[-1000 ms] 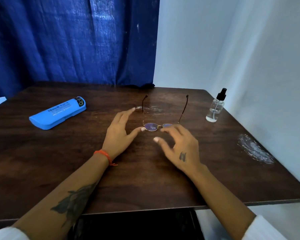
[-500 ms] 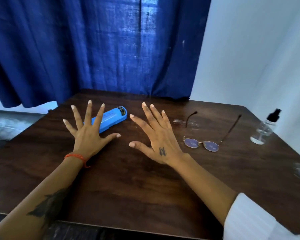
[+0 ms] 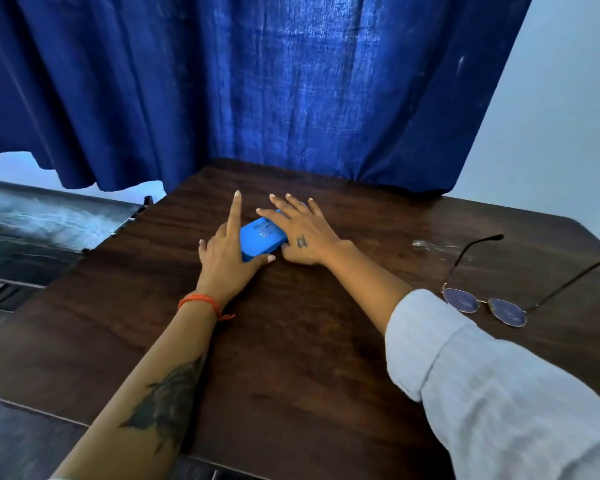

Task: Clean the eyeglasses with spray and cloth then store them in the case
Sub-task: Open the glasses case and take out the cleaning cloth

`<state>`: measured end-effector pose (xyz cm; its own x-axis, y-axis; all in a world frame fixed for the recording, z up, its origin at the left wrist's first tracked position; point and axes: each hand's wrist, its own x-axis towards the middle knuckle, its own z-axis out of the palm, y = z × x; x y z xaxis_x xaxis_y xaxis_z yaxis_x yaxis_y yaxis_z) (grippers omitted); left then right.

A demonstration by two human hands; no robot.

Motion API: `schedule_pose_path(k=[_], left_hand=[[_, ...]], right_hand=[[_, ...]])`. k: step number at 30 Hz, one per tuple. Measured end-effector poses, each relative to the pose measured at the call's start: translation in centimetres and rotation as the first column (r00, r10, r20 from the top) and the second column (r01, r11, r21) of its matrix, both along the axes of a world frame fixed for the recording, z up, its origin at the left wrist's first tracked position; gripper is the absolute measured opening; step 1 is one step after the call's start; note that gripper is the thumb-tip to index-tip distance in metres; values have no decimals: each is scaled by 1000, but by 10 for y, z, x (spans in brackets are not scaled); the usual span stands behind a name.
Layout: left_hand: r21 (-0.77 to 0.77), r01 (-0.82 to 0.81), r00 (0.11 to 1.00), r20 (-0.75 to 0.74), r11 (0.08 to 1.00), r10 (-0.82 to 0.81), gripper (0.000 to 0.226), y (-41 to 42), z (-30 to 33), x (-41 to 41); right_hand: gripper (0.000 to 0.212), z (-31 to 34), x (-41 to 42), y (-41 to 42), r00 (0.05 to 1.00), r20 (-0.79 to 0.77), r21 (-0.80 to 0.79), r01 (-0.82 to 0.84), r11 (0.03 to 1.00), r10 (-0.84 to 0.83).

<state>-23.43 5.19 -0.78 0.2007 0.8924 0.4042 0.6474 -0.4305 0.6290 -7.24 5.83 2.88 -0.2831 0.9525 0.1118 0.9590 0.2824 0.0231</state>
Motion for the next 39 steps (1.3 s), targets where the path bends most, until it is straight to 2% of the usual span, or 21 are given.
schedule_pose_path(k=[2,7,13,16,21,26,31,36,39], left_hand=[[47,35,999,10,998,-35,109,1,0,0],[115,144,984,88,983,-154,95,-6,2,5],[65,371,910,172,926,-377,91,-23,5,21],[64,440,880,166,896,-444,79,-31,4,24],[67,451,889,55,890,-454,66,-38,5,25],[18,426,903,41,904,-427,59,-37,6,25],[19,445,895,31,895,-445,66,-36,7,26],[2,447,894,23,895,-447,89,-35,7,25],[-29,437,898,63,899,-435,101,-37,7,26]], right_hand=[[73,1,1,4,1000,-7,-35,-6,999,5],[67,8,23,-13,997,-34,47,-72,996,73],[56,3,61,-72,992,-101,182,-54,982,74],[50,-10,72,-95,984,-148,286,-56,957,102],[43,-30,72,-106,989,-117,397,-38,917,92],[42,-33,70,-103,997,-57,425,-24,905,53],[40,-25,72,-100,995,-56,440,-46,897,78],[30,7,76,-92,984,-122,370,-77,926,130],[29,18,76,-82,976,-211,256,-7,967,63]])
